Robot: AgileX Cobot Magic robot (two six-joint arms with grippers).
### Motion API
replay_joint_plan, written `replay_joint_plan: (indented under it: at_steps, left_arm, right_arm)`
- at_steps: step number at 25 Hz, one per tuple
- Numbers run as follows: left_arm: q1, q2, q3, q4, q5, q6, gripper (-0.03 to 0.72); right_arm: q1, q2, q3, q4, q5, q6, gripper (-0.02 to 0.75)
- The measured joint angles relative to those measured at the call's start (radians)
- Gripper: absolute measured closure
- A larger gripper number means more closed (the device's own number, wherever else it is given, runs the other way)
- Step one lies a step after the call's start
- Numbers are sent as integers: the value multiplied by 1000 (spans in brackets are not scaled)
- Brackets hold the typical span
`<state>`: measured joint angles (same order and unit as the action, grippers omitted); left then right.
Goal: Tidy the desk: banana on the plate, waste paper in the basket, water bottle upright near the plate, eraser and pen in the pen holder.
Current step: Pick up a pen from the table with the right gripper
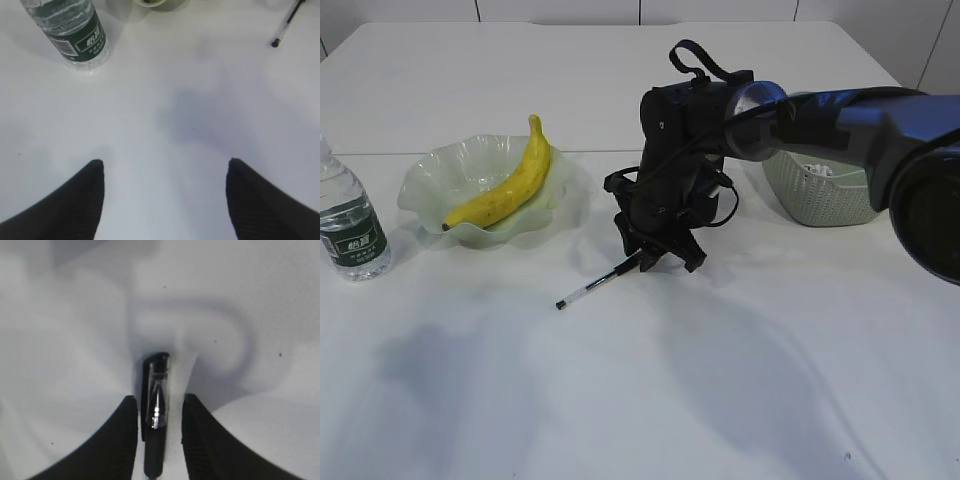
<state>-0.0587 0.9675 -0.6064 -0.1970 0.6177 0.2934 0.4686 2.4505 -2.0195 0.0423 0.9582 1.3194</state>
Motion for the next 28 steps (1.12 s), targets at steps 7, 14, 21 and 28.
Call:
replay_joint_plan:
  at_steps: [7,14,21,28]
  left_arm:
    - [0,0,0,0,0,0,151]
    - [0,0,0,0,0,0,151]
    - [0,0,0,0,0,0,151]
    - [0,0,0,0,0,0,151]
  right_arm:
    - [0,0,0,2,0,0,498]
    - [0,0,0,4,0,0,525]
    - [0,8,-2,96,-9,0,582]
    - [0,11,-2,120,-14,-26,582]
